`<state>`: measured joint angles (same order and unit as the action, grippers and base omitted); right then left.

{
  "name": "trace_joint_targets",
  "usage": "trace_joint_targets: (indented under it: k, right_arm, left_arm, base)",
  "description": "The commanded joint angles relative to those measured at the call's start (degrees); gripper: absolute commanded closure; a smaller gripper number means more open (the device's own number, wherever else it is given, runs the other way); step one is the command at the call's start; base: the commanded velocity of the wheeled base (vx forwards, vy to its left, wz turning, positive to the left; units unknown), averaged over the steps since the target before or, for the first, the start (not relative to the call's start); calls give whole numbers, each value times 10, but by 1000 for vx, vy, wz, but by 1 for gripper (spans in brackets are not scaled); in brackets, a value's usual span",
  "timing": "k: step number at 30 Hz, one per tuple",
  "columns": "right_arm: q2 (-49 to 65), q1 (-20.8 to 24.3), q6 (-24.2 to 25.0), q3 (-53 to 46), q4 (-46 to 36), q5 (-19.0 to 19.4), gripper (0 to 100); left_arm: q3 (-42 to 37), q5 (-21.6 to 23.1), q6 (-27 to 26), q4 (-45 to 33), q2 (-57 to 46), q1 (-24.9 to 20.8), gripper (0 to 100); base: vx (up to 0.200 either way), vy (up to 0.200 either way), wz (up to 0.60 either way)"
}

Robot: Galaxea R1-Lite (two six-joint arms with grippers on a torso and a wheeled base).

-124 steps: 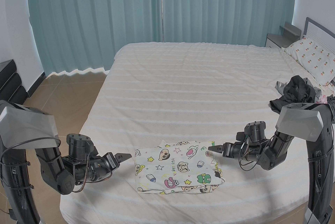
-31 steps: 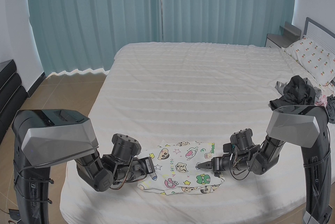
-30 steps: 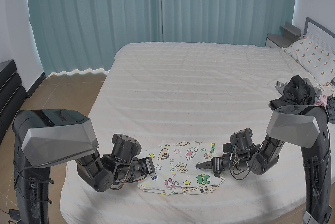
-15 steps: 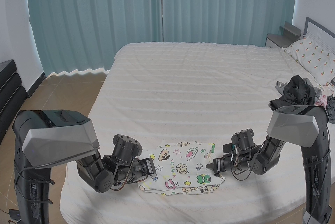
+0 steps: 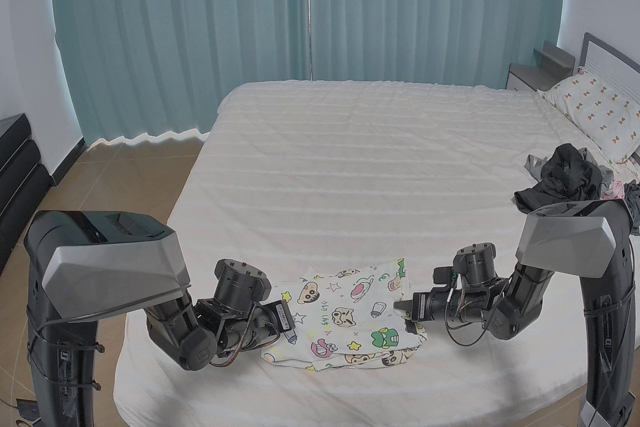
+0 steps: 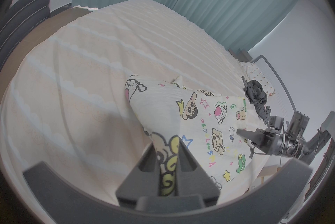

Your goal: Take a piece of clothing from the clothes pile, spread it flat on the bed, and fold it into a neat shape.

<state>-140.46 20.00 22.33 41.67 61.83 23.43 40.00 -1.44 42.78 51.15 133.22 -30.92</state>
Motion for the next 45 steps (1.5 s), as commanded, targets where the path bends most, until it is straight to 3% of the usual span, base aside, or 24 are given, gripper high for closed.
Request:
trace_joint_targets:
  k: [1, 22, 31, 45]
  right_arm:
    - [11, -1, 8, -23, 12, 6, 100]
    - [56, -7, 11, -48, 2, 13, 100]
    - [105, -16, 11, -48, -69, 11, 100]
    - [98, -31, 6, -78, -54, 12, 100]
  left_arm:
    - [0, -1, 5, 1, -4, -5, 100]
    - [-37, 5, 6, 0, -57, -33, 100]
    - [-33, 5, 6, -2, -53, -48, 100]
    - [-30, 6, 6, -2, -48, -57, 100]
  base:
    - [0, -200, 0]
    - [0, -200, 0]
    - [0, -200, 0]
    - [0, -200, 0]
